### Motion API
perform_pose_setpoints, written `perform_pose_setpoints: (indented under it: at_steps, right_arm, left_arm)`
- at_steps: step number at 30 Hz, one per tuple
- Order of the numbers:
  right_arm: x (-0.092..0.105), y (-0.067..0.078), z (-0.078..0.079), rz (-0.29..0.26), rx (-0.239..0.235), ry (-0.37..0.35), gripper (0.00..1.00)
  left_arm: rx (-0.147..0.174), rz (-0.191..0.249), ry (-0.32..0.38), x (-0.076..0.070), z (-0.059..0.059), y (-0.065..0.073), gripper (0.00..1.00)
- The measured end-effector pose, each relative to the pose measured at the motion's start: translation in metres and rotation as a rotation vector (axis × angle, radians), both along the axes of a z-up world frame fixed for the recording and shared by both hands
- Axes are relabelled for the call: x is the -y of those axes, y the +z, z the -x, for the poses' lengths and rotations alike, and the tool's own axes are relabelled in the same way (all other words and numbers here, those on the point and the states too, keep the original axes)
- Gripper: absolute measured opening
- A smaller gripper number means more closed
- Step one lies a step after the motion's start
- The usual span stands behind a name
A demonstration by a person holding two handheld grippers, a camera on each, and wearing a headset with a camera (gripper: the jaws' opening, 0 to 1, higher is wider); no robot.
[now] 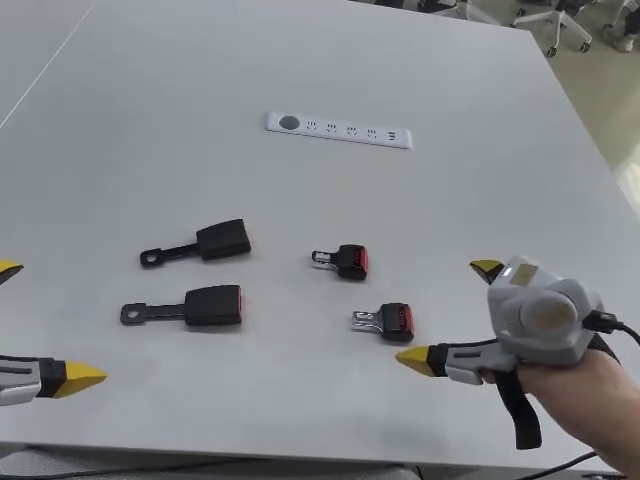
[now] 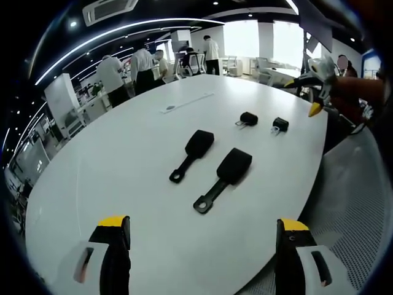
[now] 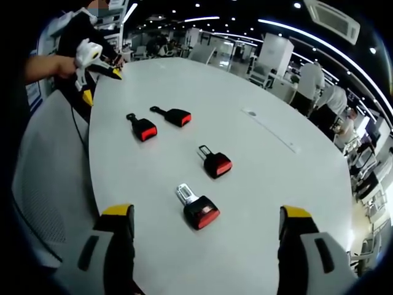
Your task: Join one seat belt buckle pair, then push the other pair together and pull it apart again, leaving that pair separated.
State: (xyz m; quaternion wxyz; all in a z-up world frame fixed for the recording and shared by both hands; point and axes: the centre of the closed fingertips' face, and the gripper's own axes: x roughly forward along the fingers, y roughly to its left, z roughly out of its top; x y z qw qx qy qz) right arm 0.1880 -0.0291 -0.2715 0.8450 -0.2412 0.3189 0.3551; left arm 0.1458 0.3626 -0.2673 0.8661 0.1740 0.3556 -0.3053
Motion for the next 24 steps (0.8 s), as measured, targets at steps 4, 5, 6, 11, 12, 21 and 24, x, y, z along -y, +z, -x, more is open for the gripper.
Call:
perform_pose_setpoints:
  at_steps: [4,5,6,11,12,21,24]
  right_arm:
    - [0.0004,0.0015,0.0028,0.004,0.001,0.001,0.99]
    - [0.0005,0.0015,0.0035,0.007,0.002,0.002,0.99]
    - [0.0005,0.0013,0.0039,0.007,0.001,0.003,0.99]
    - [0.0008,0.0020,0.0063,0.011,0.002,0.007,0.99]
    - [0.0012,0.0021,0.0062,0.012,0.003,0.007,0.99]
    - [0.0037,0.0058,0.0066,0.023,0.019,0.009,0.98]
    - [0.0034,0.0058,0.0069,0.024,0.023,0.015,0.98]
  left_arm:
    - [0.002,-0.002,-0.004,0.0004,0.0015,0.0009,1.00]
    - [0.002,-0.002,-0.006,0.0002,0.0016,0.0005,1.00]
    - [0.003,-0.003,-0.007,0.0002,0.0017,0.0006,1.00]
    - [0.009,-0.005,-0.011,0.0011,0.0025,0.0028,1.00]
    - [0.010,-0.005,-0.012,0.0011,0.0028,0.0031,1.00]
    - [0.025,-0.004,-0.025,0.0025,0.0029,0.0067,0.99]
    - [0.026,-0.008,-0.026,0.0023,0.0025,0.0070,0.98]
